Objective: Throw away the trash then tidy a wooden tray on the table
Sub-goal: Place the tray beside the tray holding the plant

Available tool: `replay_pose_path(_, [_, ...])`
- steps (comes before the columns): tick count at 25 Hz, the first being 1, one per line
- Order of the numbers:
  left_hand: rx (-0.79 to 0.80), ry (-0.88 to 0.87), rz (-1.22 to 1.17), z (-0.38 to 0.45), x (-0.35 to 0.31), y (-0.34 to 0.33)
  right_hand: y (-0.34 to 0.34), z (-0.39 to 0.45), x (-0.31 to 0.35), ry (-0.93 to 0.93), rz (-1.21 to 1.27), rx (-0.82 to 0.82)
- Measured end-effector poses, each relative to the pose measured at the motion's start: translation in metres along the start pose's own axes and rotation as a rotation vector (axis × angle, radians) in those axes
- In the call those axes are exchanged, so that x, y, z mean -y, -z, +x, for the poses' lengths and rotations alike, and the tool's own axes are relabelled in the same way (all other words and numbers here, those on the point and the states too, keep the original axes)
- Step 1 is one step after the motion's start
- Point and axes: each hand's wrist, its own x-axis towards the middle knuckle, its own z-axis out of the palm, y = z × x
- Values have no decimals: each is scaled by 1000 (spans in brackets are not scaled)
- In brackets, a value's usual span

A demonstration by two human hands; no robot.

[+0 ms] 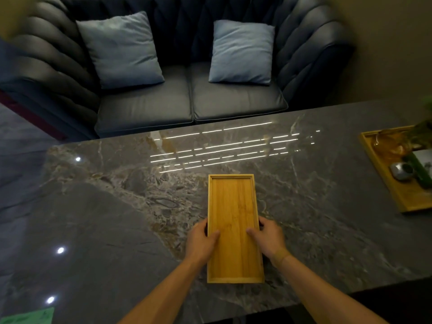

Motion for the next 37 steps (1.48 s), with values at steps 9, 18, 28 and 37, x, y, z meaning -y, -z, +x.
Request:
replay_pose_path(9, [293, -155, 168, 1, -46, -71, 61, -29, -63, -168, 273, -183])
replay_pose_path(18, [485, -265, 431, -10, -110, -192, 142, -58, -149, -324, 568, -392])
replay_pose_path(28, [684, -366, 609, -6, -184, -324, 227, -53, -216, -443, 664, -611])
replay_pose_path(37, [720, -405, 670, 3, -183, -344, 225, -55, -226, -505, 749, -647])
